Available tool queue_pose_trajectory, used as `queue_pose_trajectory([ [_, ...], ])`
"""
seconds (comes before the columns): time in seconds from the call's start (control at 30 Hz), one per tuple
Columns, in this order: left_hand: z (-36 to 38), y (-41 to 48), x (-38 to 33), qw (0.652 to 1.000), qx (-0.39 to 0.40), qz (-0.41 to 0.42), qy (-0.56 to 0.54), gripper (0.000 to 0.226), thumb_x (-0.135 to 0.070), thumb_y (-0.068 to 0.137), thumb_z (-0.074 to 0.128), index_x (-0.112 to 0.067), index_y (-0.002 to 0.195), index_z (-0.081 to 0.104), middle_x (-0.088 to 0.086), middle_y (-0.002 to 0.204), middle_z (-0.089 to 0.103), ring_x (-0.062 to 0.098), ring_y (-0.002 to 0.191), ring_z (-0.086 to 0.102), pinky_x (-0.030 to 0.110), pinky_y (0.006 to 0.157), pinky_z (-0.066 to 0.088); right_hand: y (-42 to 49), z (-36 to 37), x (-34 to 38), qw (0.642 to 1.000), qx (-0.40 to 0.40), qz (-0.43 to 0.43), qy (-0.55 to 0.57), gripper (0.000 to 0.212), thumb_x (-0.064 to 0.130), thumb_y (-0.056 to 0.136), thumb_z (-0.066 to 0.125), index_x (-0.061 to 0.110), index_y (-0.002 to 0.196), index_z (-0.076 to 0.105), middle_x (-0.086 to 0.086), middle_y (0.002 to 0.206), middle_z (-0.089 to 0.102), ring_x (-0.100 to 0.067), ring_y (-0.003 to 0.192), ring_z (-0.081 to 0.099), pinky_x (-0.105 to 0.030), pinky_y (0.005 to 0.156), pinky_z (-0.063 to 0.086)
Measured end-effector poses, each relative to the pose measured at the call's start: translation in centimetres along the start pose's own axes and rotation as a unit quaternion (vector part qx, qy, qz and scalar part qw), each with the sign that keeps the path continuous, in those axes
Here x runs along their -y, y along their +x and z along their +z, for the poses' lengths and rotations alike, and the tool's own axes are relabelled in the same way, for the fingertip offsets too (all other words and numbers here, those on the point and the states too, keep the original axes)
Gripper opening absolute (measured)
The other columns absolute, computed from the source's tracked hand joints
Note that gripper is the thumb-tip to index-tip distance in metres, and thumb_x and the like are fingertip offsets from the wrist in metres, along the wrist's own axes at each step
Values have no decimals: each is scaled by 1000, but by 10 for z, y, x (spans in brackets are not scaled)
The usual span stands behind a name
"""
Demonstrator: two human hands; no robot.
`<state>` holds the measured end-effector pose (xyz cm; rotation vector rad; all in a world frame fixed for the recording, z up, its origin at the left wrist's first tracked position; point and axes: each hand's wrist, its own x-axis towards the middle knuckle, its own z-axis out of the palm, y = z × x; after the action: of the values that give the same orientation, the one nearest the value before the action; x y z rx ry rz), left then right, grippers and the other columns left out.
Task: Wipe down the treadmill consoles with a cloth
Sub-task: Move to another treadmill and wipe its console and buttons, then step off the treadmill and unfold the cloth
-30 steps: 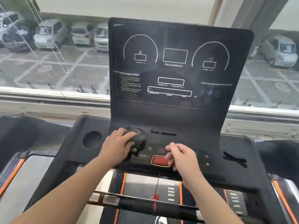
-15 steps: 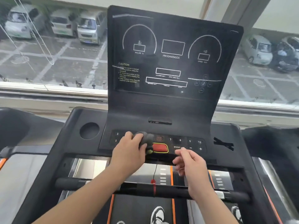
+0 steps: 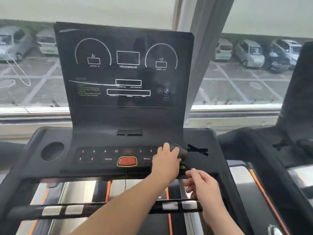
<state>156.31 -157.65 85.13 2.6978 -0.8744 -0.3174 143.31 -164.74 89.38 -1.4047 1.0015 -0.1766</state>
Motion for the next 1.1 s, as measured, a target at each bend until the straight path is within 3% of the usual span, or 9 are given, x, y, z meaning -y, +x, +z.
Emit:
queue_pose_trajectory([
  [0.13, 9, -18, -9, 996, 46, 24, -77, 34, -44, 101, 56, -30, 132, 56, 4, 126, 45, 29, 117, 50, 45, 93, 51, 6, -15, -15, 1000, -21, 3, 21, 33, 25, 106, 54, 3, 91, 74, -11, 65, 65, -23, 58, 53, -33, 53, 39],
  [0.27, 4, -57, 18, 966, 86, -36, -240, 38, -52, 90, 60, -40, 125, 67, -3, 104, 59, 18, 103, 60, 37, 96, 51, 5, 2, -12, 1000, 3, 4, 28, 42, 27, 105, 55, -1, 75, 63, -8, 54, 54, -19, 48, 44, -29, 51, 36],
  [0.37, -5, -97, 48, 942, 3, -136, -307, 40, -49, 90, 70, -34, 127, 70, 0, 113, 67, 15, 110, 62, 30, 102, 47, -10, 30, -14, 998, 66, 6, -11, 44, 30, 105, 55, 6, 68, 57, -8, 53, 52, -19, 45, 43, -28, 48, 35],
  [0.53, -28, -190, 106, 846, -130, -264, -445, 37, -43, 84, 83, -33, 118, 74, -29, 103, 69, -18, 99, 61, 12, 96, 48, -61, 103, -23, 960, 244, -10, -133, 35, 36, 102, 60, 7, 82, 59, -6, 59, 56, -19, 48, 55, -31, 42, 45],
  [0.67, -35, -296, 148, 754, -232, -365, -495, 52, -66, 66, 78, -50, 115, 70, -27, 110, 73, -11, 105, 65, 19, 96, 52, -127, 168, -47, 897, 383, -10, -221, 35, 43, 94, 71, 19, 113, 56, -15, 104, 67, -24, 79, 72, -41, 56, 61],
  [0.73, -35, -358, 163, 704, -283, -400, -515, 45, -59, 71, 81, -52, 113, 69, -26, 113, 73, -9, 106, 66, 16, 92, 53, -170, 200, -64, 854, 456, 18, -249, 38, 43, 93, 72, 26, 123, 56, -12, 114, 70, -29, 94, 75, -43, 63, 64],
  [0.9, -25, -510, 181, 583, -382, -450, -558, 50, -25, 84, 86, -44, 125, 66, -24, 113, 73, -8, 102, 68, 9, 82, 52, -293, 262, -127, 753, 576, 47, -316, 35, 37, 94, 73, 18, 122, 64, -9, 109, 78, -28, 97, 77, -46, 76, 65],
  [1.0, -2, -594, 189, 525, -427, -483, -555, 70, -34, 72, 90, -46, 134, 60, -18, 122, 72, -3, 106, 70, 14, 89, 54, -367, 284, -171, 702, 618, 46, -351, 37, 33, 92, 77, 22, 123, 61, -5, 111, 78, -26, 99, 77, -44, 76, 64],
  [1.1, 13, -664, 184, 468, -467, -500, -559, 77, -44, 67, 86, -43, 139, 59, -15, 127, 72, 3, 114, 69, 26, 100, 55, -431, 296, -214, 652, 655, 25, -381, 43, 31, 86, 83, 22, 122, 62, -8, 114, 77, -29, 104, 76, -56, 89, 61],
])
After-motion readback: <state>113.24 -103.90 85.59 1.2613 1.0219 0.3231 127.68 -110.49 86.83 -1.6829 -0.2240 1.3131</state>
